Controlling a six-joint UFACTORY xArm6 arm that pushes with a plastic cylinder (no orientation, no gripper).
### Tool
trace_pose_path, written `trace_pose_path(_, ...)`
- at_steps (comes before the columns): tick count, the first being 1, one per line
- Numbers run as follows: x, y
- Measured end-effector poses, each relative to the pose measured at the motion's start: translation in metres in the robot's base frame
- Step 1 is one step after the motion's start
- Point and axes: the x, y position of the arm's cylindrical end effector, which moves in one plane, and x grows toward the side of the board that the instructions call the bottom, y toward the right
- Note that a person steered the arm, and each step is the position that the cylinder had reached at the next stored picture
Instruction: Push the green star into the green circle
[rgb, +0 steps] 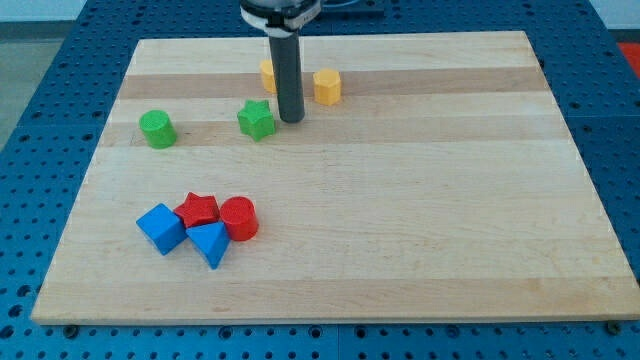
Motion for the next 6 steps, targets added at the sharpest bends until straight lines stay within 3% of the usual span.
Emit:
trace_pose_path(2,0.001,-0.008)
trace_pose_path(6,0.001,-0.097)
